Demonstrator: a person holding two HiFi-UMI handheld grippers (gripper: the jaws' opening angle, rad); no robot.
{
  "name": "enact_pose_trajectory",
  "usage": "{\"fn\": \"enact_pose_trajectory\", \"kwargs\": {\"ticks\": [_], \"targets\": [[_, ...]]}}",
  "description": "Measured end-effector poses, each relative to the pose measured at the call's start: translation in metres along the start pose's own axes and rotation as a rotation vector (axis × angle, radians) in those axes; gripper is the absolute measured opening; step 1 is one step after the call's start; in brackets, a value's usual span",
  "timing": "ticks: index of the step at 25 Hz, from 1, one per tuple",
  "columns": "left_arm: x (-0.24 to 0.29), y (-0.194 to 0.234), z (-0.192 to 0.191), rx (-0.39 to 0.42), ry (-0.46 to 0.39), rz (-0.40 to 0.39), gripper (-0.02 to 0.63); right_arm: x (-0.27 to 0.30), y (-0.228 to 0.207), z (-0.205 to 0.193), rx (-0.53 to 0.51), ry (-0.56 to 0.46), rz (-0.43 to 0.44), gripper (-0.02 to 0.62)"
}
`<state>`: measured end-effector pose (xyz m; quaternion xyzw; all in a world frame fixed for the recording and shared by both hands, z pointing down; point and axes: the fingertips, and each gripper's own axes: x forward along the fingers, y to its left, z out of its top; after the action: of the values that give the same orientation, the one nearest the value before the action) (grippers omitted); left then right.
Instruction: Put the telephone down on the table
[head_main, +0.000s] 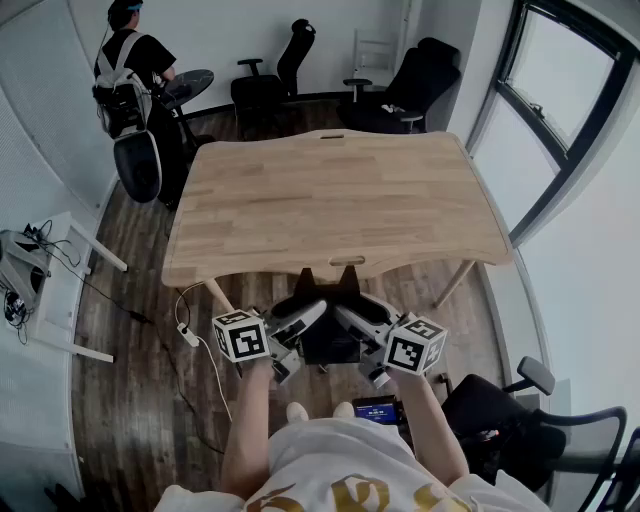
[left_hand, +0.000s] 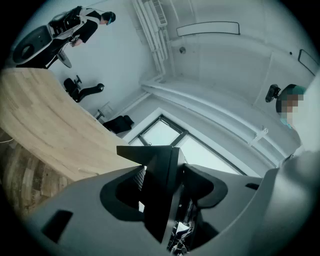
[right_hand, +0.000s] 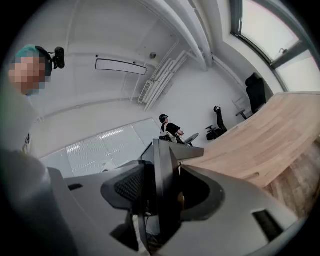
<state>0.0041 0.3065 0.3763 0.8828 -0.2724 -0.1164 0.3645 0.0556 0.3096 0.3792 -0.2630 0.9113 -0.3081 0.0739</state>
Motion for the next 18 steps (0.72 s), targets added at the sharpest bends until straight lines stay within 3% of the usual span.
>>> {"fn": "enact_pose_trajectory", "kwargs": {"ticks": [11, 18], "targets": [[0.001, -0.019, -0.017, 0.008, -0.005, 0.023, 0.235, -0.022, 0.008, -0.006, 0.004, 0.024, 0.023, 0.216], [0.003, -0.009, -0.011, 0.004, 0.006, 0.027, 0.235, -0.011, 0.002, -0.004, 0.016, 0.042, 0.023, 0.216]]}}
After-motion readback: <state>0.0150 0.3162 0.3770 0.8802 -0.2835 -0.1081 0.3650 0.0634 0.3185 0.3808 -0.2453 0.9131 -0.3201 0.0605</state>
